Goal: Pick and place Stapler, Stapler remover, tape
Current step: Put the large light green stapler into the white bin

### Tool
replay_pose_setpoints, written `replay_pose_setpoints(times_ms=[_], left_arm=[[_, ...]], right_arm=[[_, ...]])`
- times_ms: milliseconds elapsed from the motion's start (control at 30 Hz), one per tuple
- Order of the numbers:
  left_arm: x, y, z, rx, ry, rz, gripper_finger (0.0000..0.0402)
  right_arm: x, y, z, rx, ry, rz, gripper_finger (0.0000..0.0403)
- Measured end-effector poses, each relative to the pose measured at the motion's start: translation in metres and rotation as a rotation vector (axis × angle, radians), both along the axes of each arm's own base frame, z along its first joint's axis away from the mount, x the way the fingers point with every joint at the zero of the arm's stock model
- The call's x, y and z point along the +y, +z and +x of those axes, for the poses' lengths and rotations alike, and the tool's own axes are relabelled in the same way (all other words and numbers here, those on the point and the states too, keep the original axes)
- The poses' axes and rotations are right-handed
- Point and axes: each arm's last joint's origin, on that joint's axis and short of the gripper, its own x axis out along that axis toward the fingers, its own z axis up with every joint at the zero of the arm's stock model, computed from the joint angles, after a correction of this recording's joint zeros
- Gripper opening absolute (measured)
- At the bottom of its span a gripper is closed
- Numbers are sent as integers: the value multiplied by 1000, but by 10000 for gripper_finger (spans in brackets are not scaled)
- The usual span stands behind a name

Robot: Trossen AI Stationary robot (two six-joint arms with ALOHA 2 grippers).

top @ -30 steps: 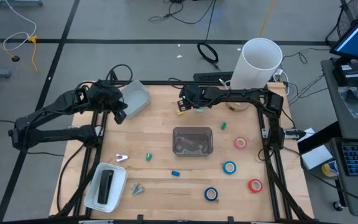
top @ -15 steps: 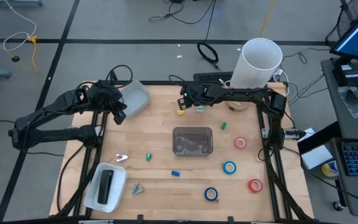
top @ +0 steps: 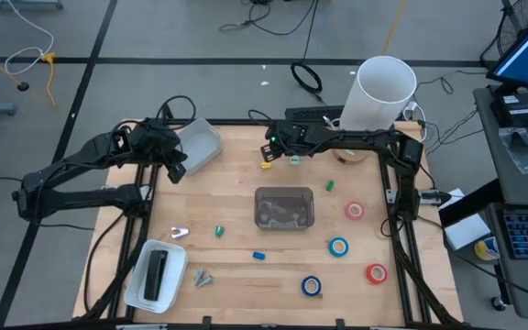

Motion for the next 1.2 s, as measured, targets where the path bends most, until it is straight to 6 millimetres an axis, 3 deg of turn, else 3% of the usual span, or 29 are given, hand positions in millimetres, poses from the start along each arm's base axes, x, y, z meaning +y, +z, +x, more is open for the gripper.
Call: replay_pose_setpoints(times_ms=[133,400,533,667,867,1200], left_arm=[[0,0,0,0,0,0,31],[0,0,0,9,-23,18,31],[0,2,-3,4,-16,58,30],[-2,-4,-13,-87,40,109,30],[-15,-21,-42,-179,106,103,30],[-33,-16,-75,-354,146,189,31]], right_arm=[[0,0,0,7,-2,-12,215],[0,-1,-3,53,-18,-33,314],[0,-2,-5,81,-3,-32,343],[1,-4,-8,107,-23,-12,354],[-2,-6,-15,143,-76,18,353],[-13,-7,-22,140,-138,39,357]])
